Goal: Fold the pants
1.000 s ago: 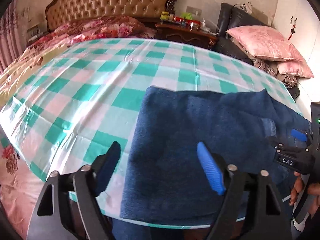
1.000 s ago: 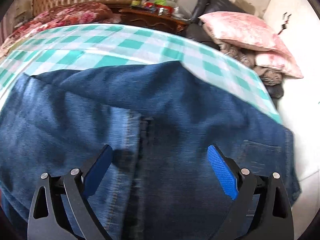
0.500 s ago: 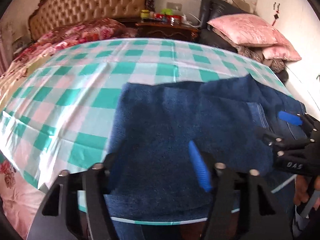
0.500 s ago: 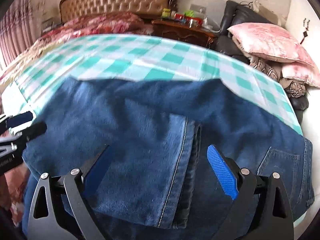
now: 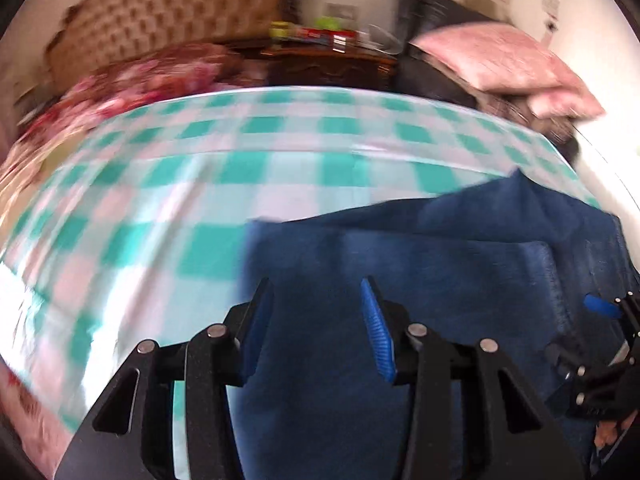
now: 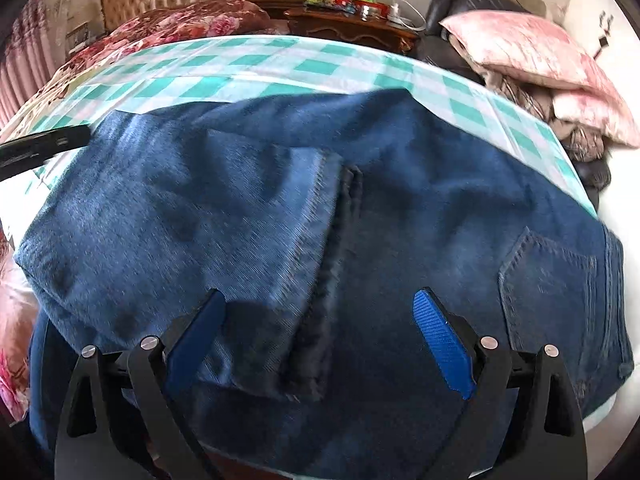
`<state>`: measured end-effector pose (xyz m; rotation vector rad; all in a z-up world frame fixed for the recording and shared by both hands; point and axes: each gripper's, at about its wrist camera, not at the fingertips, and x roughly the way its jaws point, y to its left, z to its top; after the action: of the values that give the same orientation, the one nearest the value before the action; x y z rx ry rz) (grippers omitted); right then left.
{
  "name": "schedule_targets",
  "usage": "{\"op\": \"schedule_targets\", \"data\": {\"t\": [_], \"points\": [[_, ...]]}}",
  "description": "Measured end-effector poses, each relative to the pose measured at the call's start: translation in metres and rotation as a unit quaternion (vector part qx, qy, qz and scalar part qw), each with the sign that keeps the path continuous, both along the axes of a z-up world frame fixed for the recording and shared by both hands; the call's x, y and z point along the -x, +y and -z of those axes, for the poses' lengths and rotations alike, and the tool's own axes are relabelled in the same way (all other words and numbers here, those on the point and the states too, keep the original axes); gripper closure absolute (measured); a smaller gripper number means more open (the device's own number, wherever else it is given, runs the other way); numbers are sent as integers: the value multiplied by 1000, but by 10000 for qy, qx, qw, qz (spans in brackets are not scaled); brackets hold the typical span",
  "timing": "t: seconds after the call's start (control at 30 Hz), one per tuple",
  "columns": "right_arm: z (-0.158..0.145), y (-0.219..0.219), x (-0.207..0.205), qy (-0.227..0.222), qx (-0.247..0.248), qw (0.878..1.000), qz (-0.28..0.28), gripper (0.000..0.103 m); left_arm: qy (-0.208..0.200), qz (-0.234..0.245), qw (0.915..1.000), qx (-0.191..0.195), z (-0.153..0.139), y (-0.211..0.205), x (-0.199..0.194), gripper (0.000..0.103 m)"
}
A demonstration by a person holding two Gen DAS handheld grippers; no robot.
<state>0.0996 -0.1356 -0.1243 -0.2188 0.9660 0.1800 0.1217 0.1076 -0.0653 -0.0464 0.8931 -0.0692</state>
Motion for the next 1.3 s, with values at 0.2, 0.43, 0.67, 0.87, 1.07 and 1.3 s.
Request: {"op": "schedule_targets", "data": {"t": [0.2,0.43,0.67,0.87,1.07,1.3], "points": [[-11,-27,9,16,-154,9995,263,12,257,747,9959,-439,30,-53,-39,53],[-37,-15,-14,-256,-221,9993,150,23,119,-677,9976,57,8,32,-39,50],[-31,31,-63,-335,-51,9991,-263,45,-42,-1141,9884,1001,1,91,54,51],[-5,-1,-73,-133,-57,9999,92,35,57,-1068,9795,1705,25,91,130,52],[-25,4,-61,-286,285,9976,563,29,60,-1036,9779,1817,39,83,141,56],[-52,110,-57,-31,-392,9966,-724,45,57,-885,9786,1857,42,72,142,69]]}}
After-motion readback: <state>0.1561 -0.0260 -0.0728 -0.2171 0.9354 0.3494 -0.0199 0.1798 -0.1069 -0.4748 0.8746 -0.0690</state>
